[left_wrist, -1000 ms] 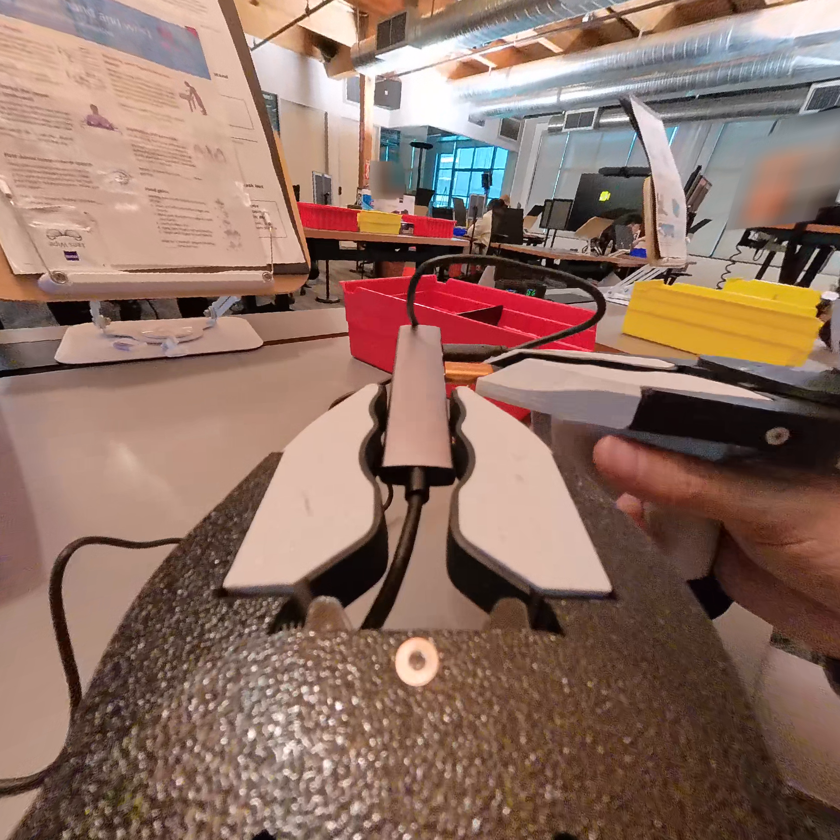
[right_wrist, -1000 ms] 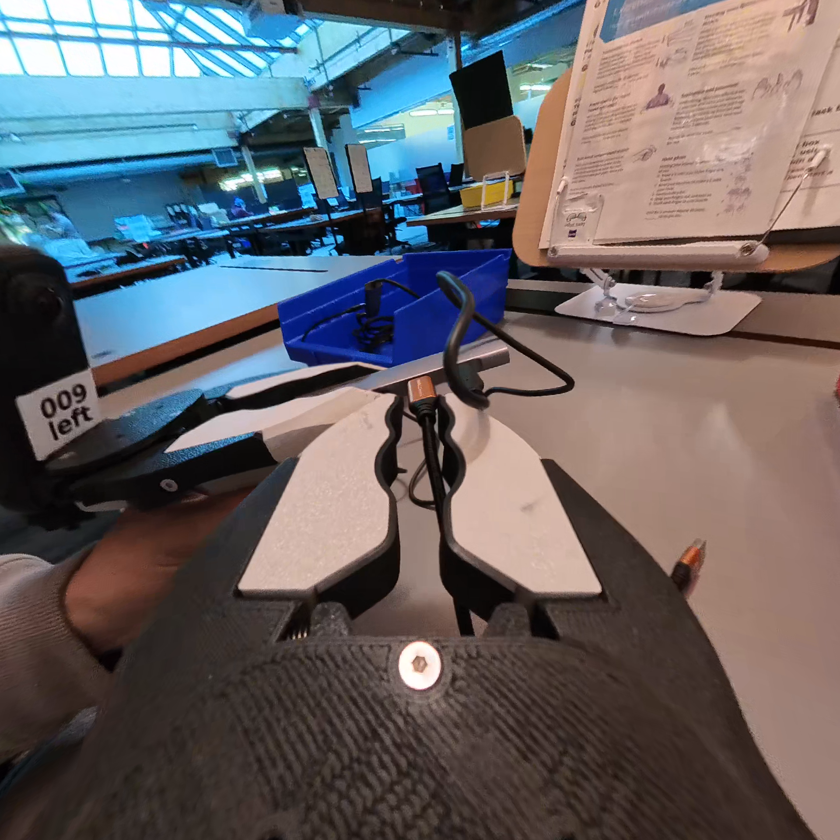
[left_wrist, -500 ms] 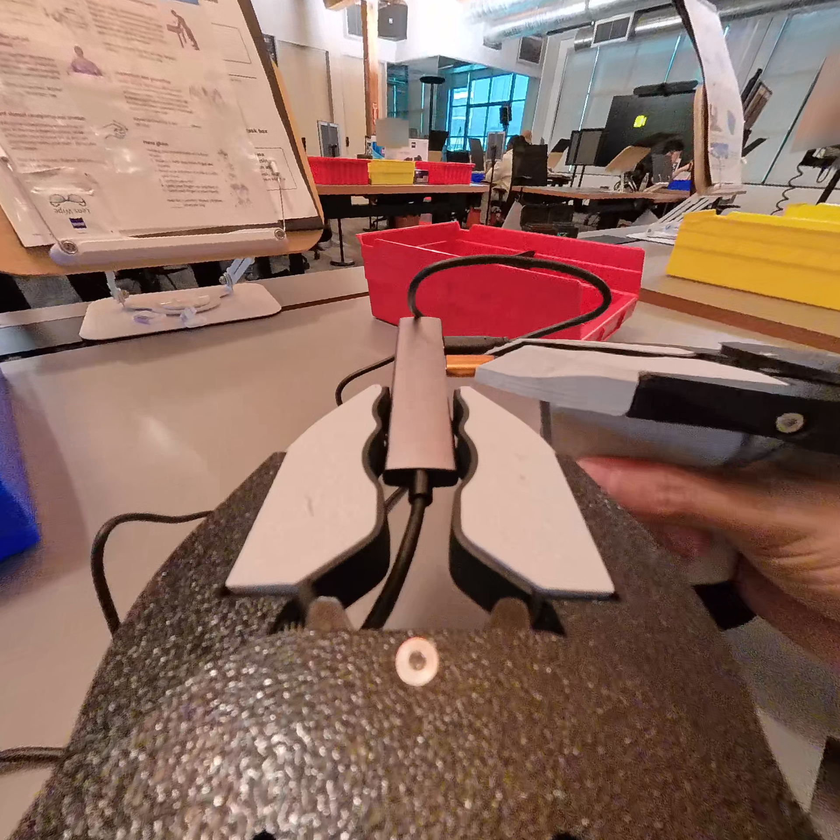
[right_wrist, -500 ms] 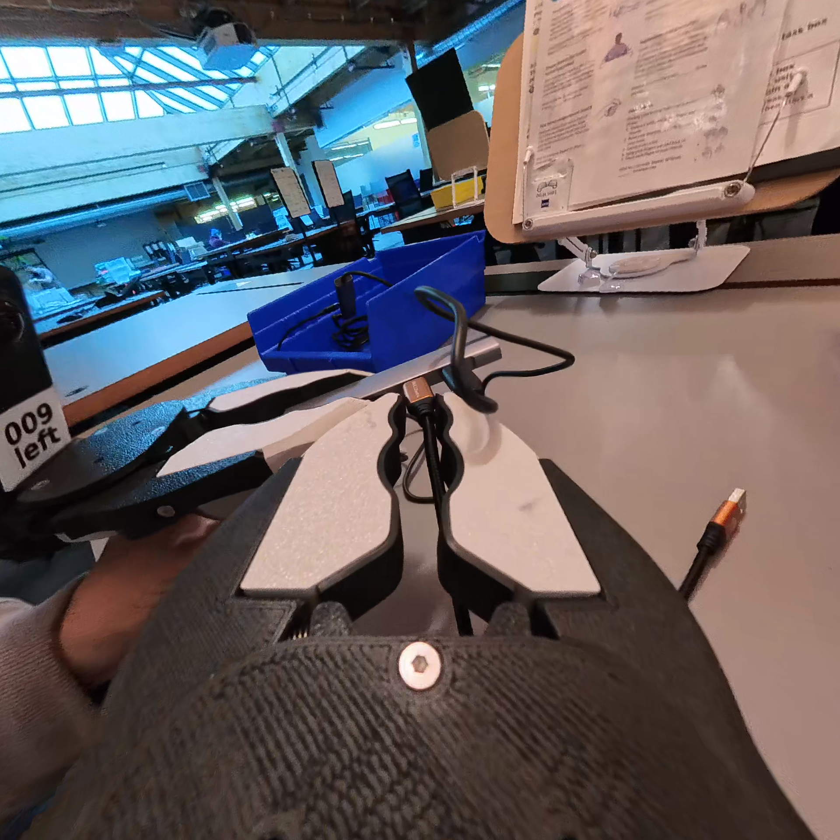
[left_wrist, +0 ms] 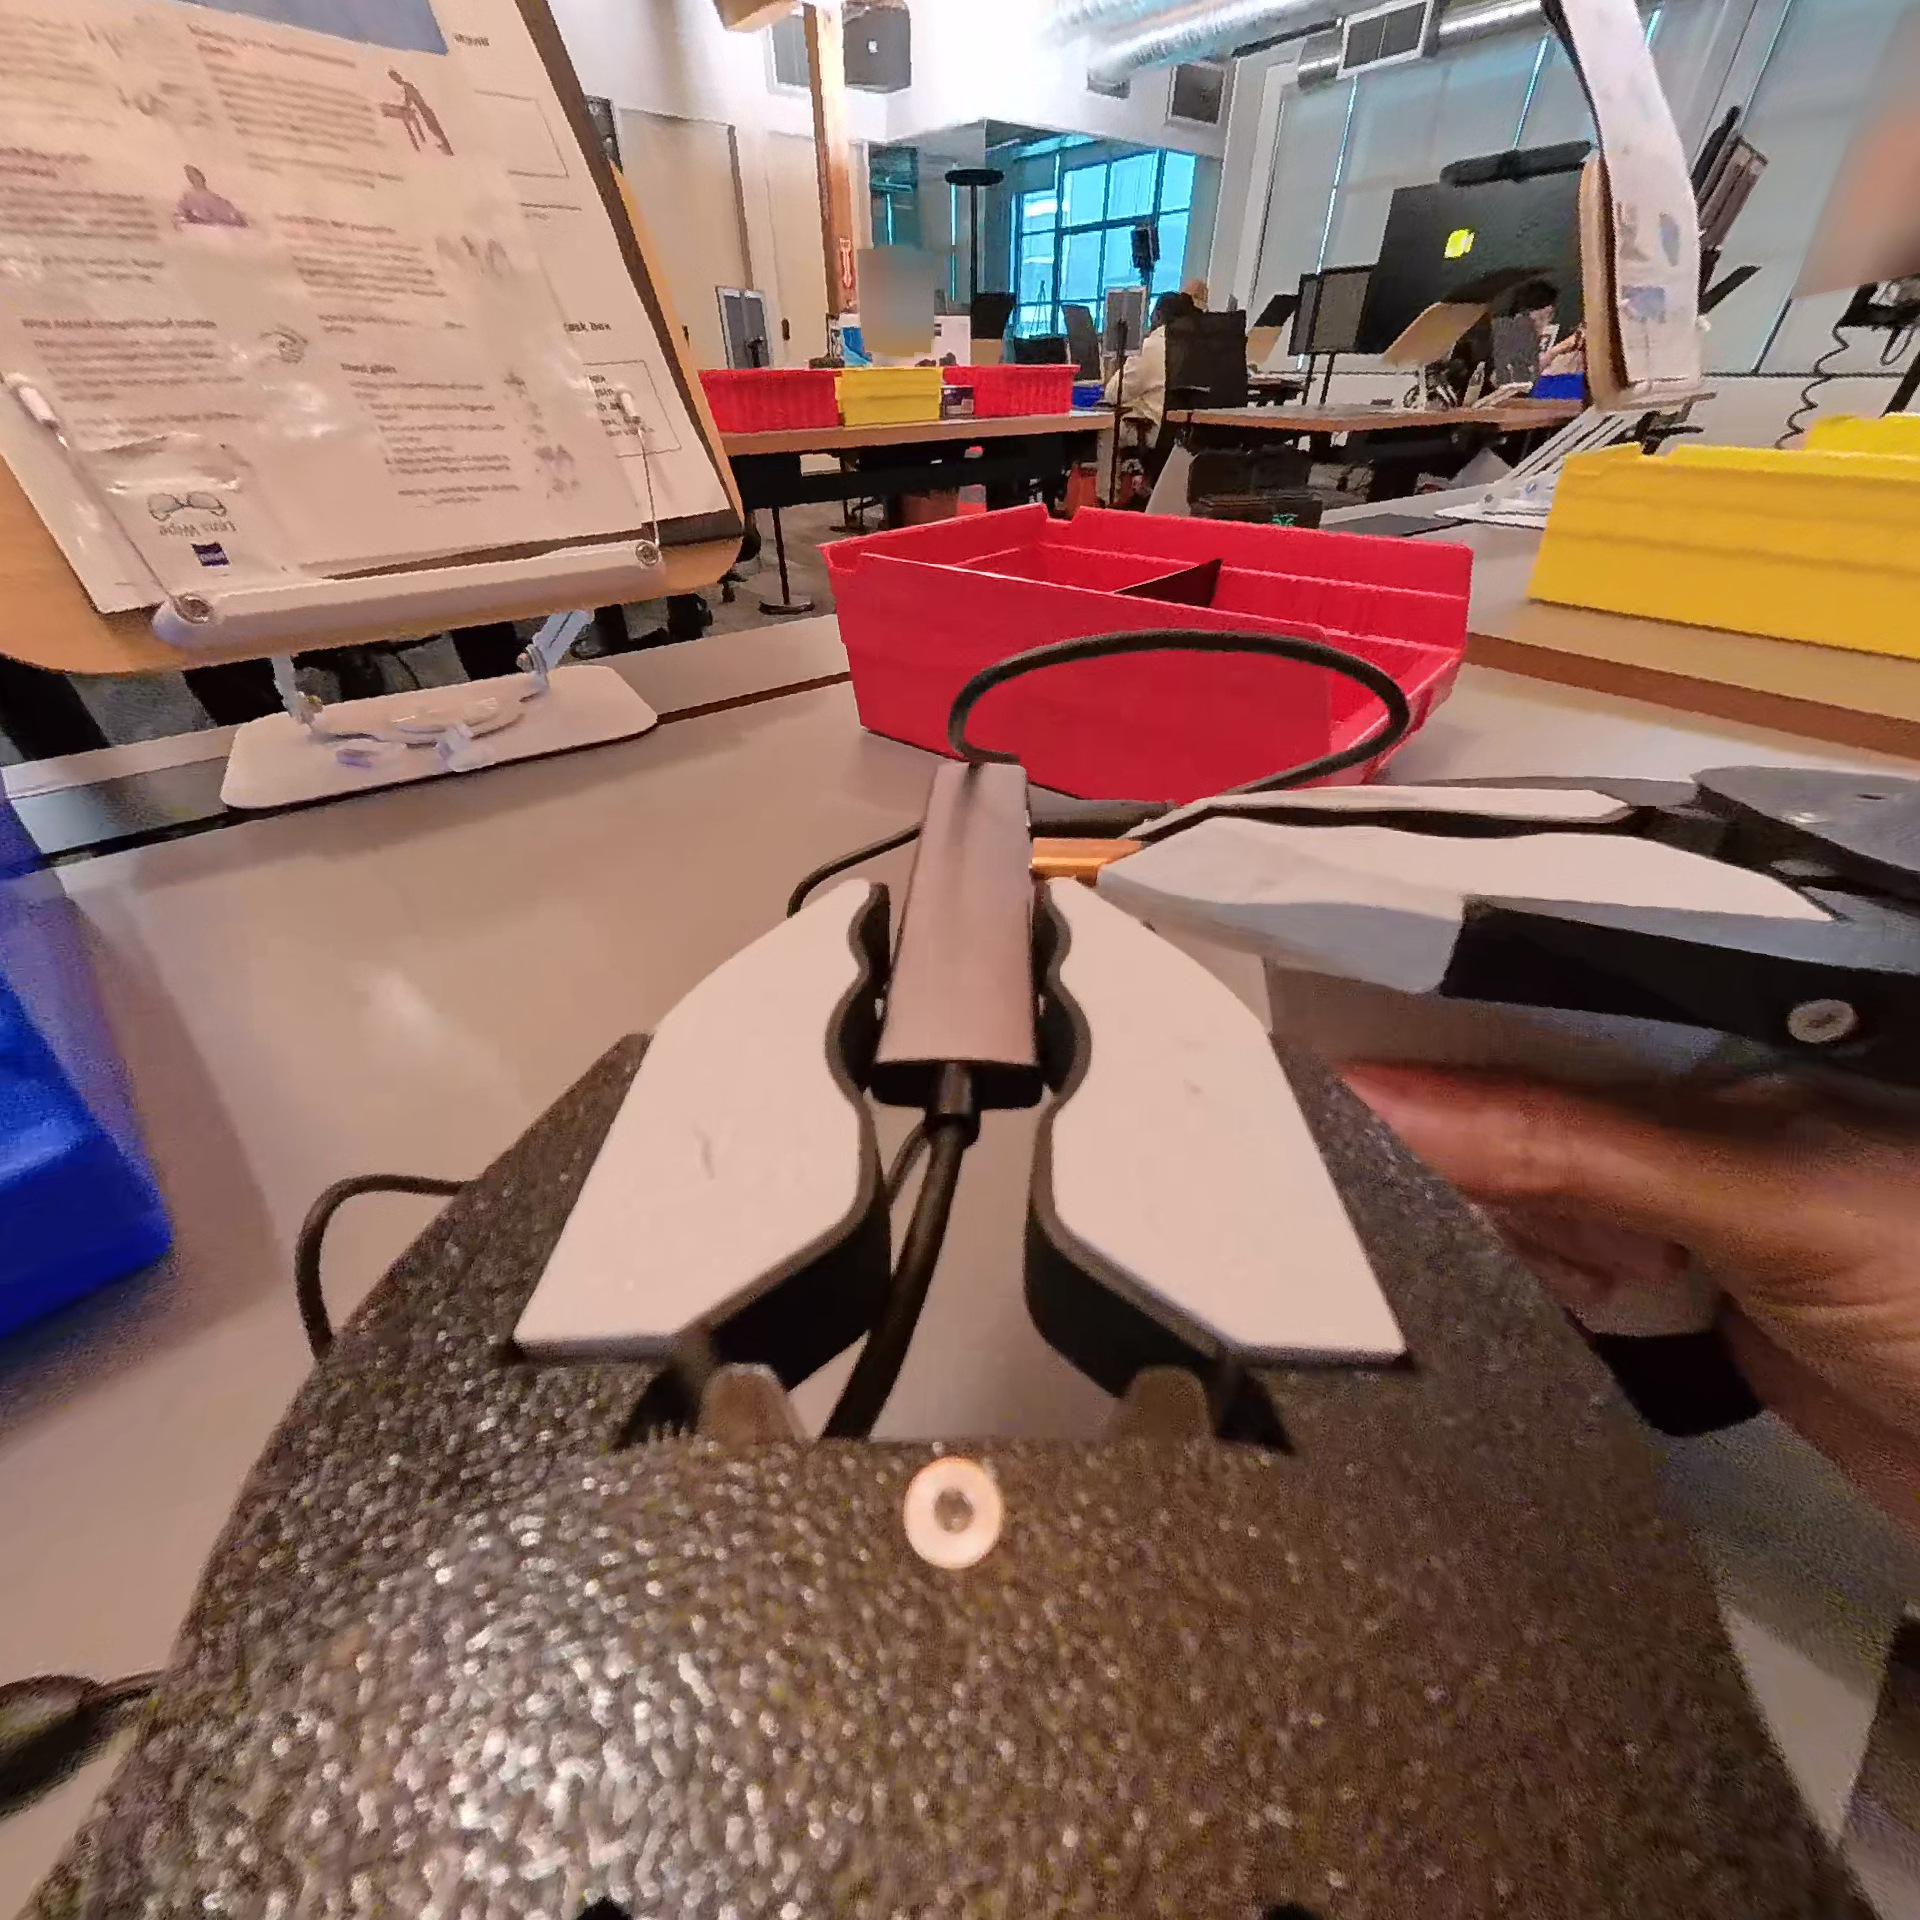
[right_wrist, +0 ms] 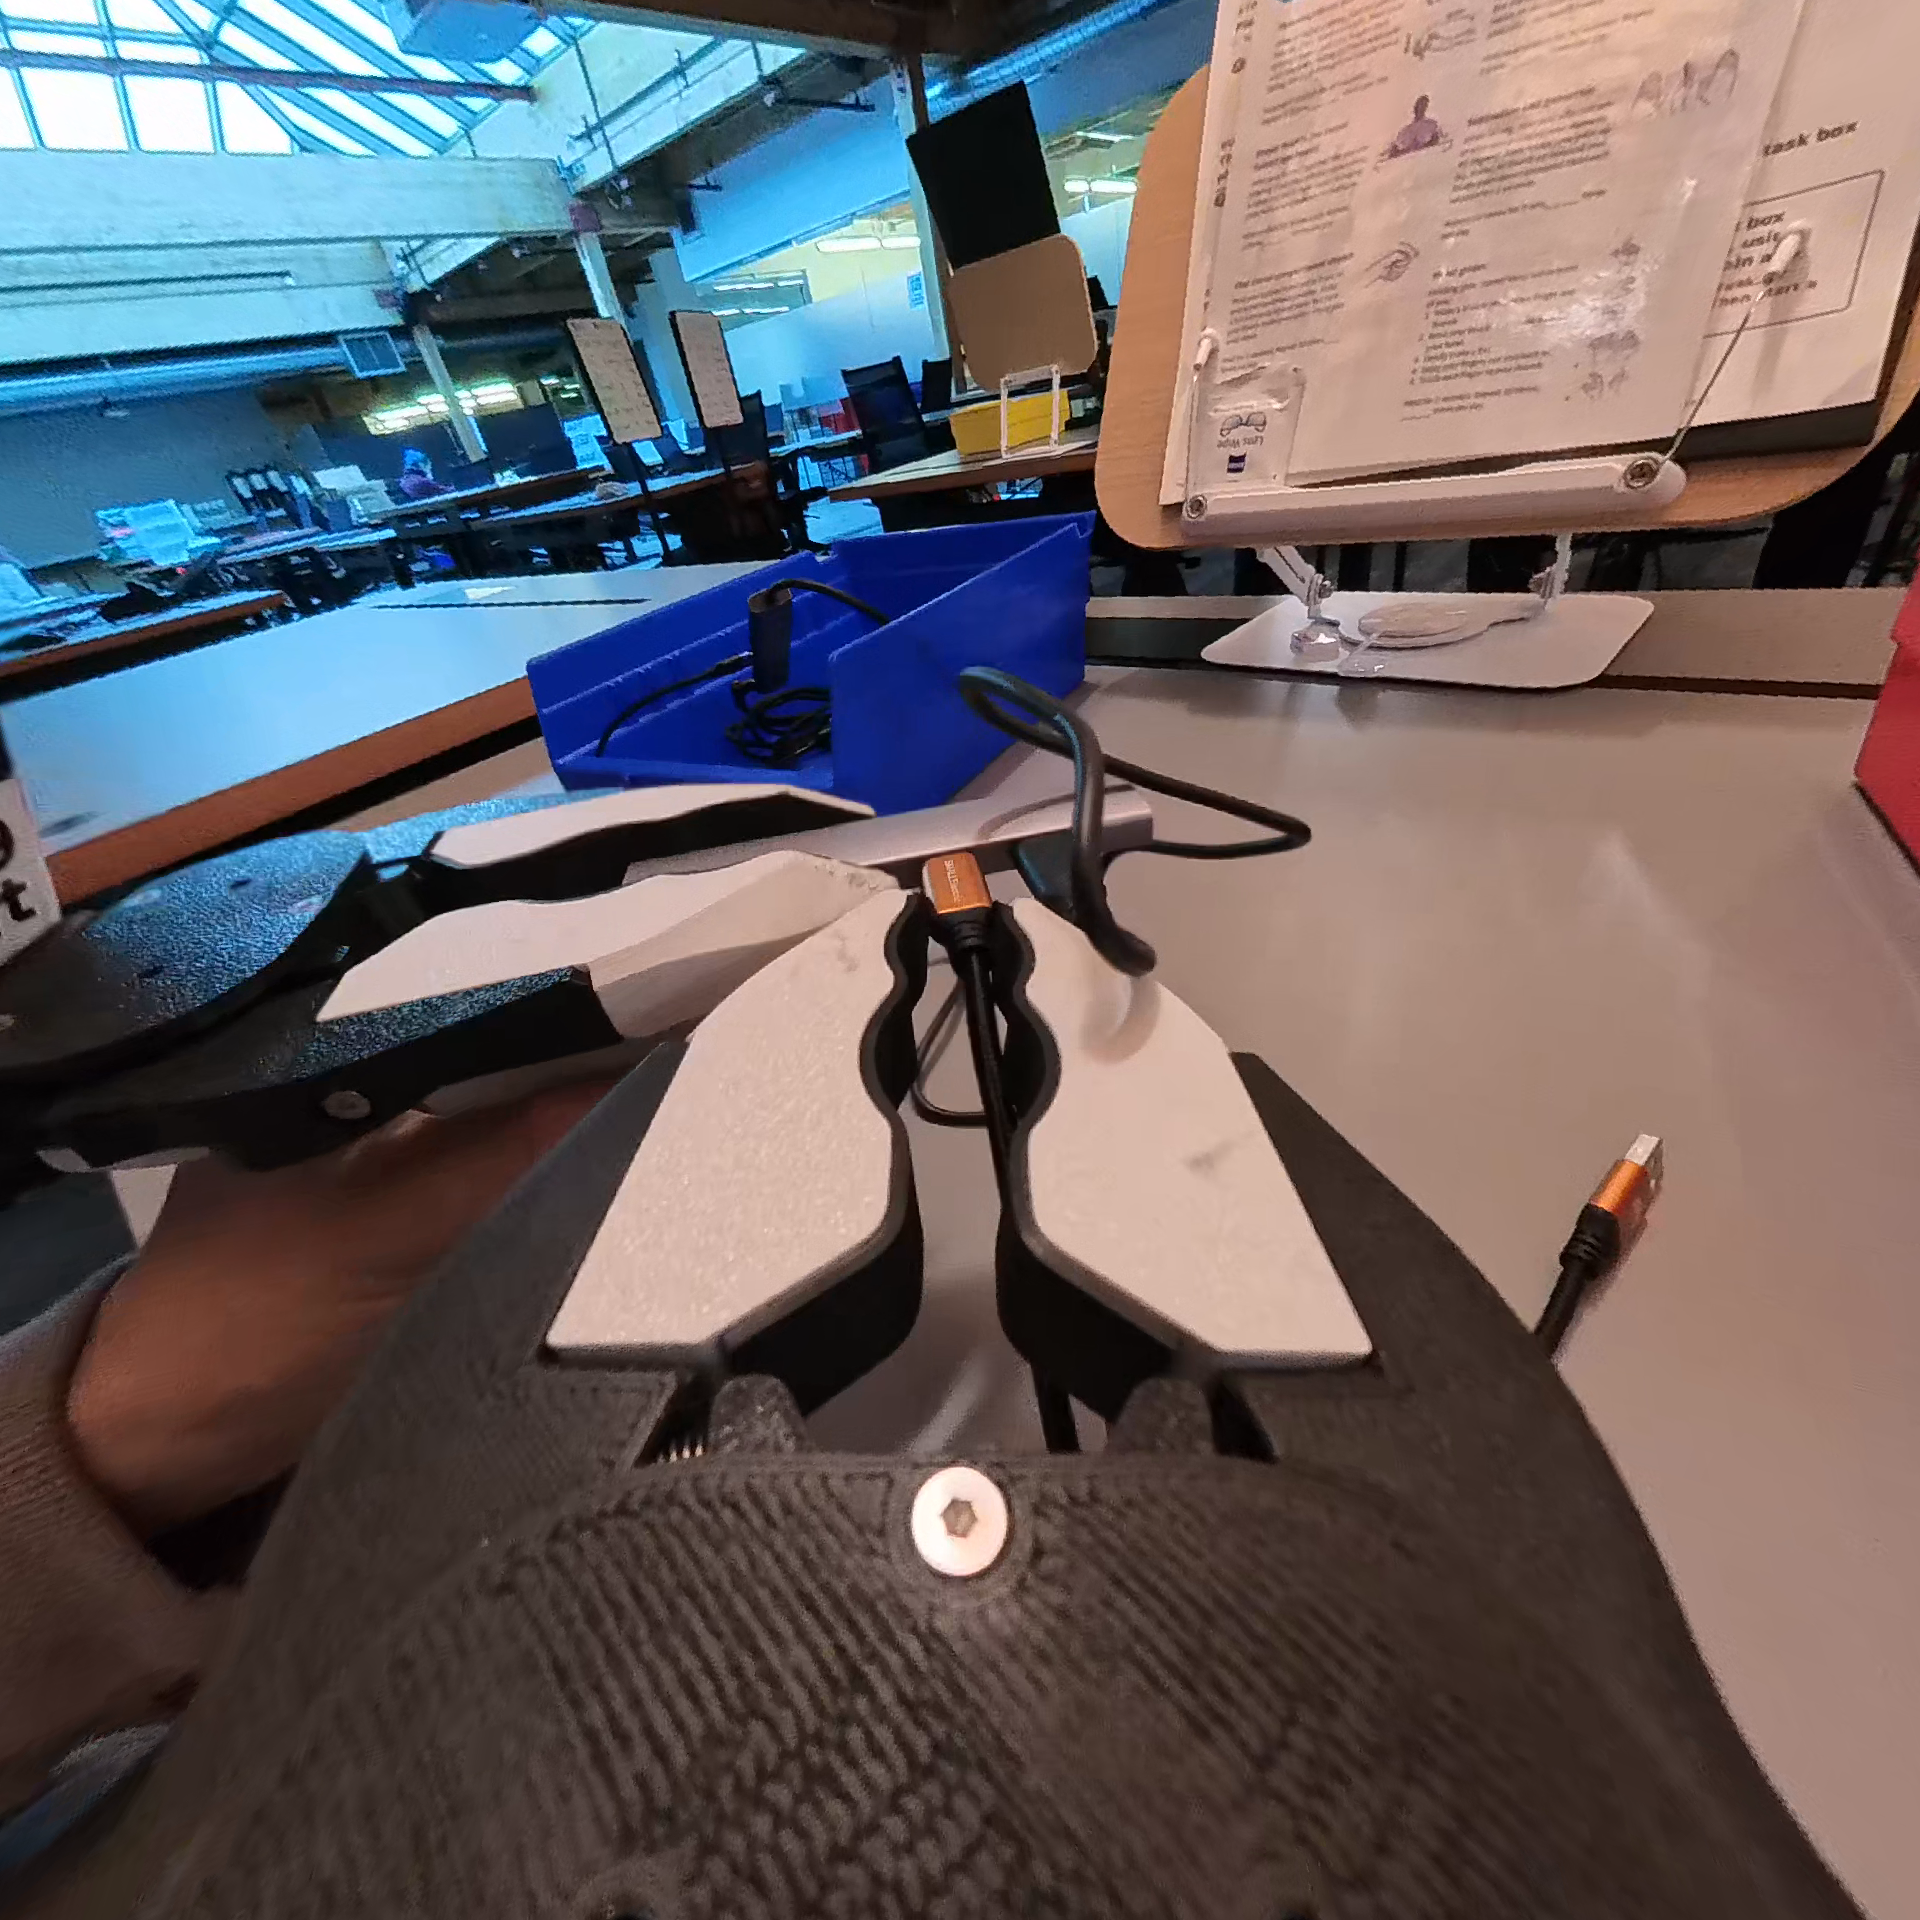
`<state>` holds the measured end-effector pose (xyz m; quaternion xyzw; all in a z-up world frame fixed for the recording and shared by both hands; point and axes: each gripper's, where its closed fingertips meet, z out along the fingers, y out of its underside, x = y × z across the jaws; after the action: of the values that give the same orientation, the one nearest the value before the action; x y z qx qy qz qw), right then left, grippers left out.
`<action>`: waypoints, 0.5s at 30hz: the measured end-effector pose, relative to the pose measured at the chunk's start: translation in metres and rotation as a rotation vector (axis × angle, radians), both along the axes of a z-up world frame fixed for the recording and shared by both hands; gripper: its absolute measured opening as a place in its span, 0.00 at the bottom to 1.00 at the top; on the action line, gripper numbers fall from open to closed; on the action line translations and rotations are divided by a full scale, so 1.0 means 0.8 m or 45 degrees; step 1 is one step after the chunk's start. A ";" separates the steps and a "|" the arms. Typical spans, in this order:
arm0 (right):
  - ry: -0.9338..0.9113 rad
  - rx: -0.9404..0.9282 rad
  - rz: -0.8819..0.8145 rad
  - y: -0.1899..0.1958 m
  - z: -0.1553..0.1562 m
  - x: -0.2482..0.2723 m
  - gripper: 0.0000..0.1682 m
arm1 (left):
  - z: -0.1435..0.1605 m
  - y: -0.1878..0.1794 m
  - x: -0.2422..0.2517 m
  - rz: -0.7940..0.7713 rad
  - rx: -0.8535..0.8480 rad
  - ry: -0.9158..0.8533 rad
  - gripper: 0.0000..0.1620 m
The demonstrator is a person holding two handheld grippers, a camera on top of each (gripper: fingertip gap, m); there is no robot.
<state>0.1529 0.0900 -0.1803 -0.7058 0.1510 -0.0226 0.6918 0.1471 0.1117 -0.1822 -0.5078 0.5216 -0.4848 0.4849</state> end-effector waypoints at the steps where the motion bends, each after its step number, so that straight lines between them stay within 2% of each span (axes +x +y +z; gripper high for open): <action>1: 0.011 0.002 0.005 0.001 0.001 0.000 0.07 | 0.002 0.002 0.000 0.005 0.010 0.012 0.16; 5: -0.034 -0.036 0.035 0.010 0.008 -0.004 0.07 | 0.009 0.011 -0.003 0.003 -0.078 0.028 0.16; 9: -0.026 -0.021 0.042 0.009 0.012 -0.006 0.07 | 0.016 0.012 -0.005 0.030 0.023 0.012 0.17; 15: -0.236 -0.128 -0.007 -0.001 0.023 -0.010 0.07 | 0.028 0.004 -0.008 0.000 0.032 -0.028 0.16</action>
<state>0.1450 0.0891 -0.1616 -0.7340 0.0869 -0.0973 0.6665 0.1411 0.1145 -0.1599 -0.4963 0.5224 -0.4838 0.4968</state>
